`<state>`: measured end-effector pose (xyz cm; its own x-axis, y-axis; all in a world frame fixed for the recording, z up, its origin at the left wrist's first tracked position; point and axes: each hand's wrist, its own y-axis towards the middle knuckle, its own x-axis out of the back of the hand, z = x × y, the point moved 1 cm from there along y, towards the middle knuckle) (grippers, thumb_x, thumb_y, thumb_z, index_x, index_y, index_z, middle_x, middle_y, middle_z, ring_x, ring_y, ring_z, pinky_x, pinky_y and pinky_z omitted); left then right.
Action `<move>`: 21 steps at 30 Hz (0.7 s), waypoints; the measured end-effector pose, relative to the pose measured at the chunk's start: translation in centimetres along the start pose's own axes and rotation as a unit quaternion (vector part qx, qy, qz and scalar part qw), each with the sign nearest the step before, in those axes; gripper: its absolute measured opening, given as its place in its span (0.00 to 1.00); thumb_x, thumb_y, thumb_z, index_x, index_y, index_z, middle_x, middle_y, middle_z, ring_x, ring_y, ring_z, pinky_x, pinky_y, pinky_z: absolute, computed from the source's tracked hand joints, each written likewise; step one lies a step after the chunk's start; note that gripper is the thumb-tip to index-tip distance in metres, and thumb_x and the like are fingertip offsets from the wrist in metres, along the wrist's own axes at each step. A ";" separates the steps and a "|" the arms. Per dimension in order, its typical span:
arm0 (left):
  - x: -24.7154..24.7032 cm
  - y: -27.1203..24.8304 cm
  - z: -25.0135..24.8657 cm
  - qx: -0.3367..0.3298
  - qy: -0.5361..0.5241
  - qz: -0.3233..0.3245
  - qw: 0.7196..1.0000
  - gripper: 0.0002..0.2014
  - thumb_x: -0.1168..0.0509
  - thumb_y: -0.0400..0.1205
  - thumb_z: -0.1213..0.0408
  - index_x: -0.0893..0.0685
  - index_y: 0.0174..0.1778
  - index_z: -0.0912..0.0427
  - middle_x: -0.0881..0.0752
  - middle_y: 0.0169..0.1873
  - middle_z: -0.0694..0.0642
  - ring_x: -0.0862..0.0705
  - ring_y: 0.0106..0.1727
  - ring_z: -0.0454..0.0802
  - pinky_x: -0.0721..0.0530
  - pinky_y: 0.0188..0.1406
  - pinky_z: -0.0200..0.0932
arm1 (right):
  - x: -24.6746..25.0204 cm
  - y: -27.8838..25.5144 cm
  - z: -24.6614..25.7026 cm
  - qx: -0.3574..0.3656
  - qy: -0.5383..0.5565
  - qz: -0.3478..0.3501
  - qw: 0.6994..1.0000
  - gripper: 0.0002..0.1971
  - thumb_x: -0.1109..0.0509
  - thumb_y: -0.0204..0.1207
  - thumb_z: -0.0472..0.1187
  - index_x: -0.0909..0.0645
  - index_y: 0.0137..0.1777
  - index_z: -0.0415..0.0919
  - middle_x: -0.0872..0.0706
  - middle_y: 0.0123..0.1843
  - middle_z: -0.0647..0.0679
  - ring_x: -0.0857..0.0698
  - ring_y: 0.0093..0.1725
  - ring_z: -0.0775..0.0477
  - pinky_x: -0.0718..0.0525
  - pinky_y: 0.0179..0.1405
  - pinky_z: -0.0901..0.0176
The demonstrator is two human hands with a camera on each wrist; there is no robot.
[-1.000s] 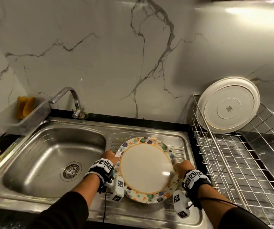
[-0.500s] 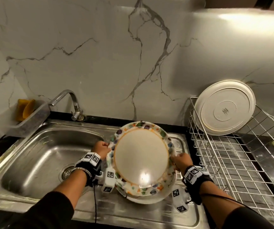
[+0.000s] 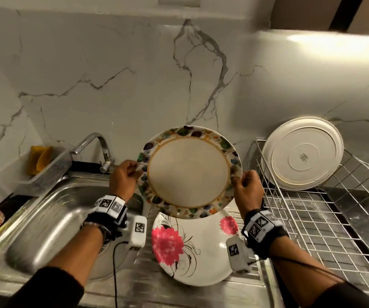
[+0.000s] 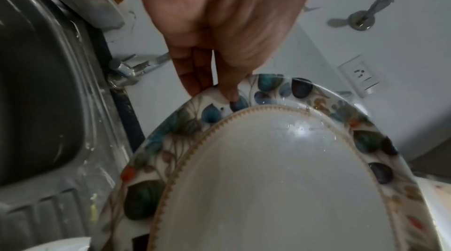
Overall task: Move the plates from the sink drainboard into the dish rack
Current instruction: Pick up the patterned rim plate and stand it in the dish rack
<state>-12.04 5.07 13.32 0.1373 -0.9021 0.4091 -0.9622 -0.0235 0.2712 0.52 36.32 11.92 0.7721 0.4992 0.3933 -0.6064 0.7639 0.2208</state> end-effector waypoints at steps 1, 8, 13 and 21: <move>-0.1 0.0 0.1 0.010 0.002 0.005 1.000 0.09 0.26 0.74 0.72 0.15 0.49 0.64 0.09 0.46 0.66 0.11 0.50 0.62 0.13 0.52 0.59 | 0.0 0.0 -0.2 -0.001 -0.007 0.001 1.000 0.10 0.27 0.75 0.39 0.25 0.41 0.36 0.24 0.31 0.51 0.27 0.32 0.47 0.29 0.30 0.57; -0.4 0.2 -0.2 0.004 -0.016 0.024 1.000 0.10 0.28 0.75 0.74 0.15 0.52 0.68 0.10 0.45 0.66 0.13 0.46 0.55 0.15 0.48 0.49 | 0.4 0.2 -0.7 0.003 -0.025 0.006 1.000 0.12 0.26 0.75 0.42 0.25 0.40 0.37 0.25 0.32 0.52 0.27 0.32 0.48 0.32 0.32 0.55; -0.2 0.4 0.9 0.052 -0.064 0.089 0.993 0.15 0.28 0.76 0.69 0.16 0.58 0.71 0.11 0.52 0.69 0.12 0.55 0.61 0.16 0.60 0.61 | 1.0 1.0 -0.2 -0.032 -0.021 0.048 0.998 0.10 0.23 0.73 0.42 0.20 0.46 0.37 0.19 0.36 0.51 0.21 0.37 0.48 0.19 0.43 0.51; 0.5 -1.1 -0.4 0.063 -0.085 0.103 0.989 0.10 0.36 0.79 0.74 0.13 0.53 0.66 0.12 0.39 0.52 0.16 0.43 0.52 0.19 0.53 0.50 | 0.2 1.7 -1.1 -0.093 -0.001 0.121 0.988 0.11 0.22 0.71 0.48 0.15 0.48 0.44 0.09 0.45 0.47 0.10 0.47 0.44 0.10 0.53 0.41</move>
<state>-10.83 4.81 13.52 -0.0951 -0.9523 0.2899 -0.9888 0.1239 0.0828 -0.16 38.15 11.33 0.6086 0.6758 0.4159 -0.7272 0.6847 -0.0484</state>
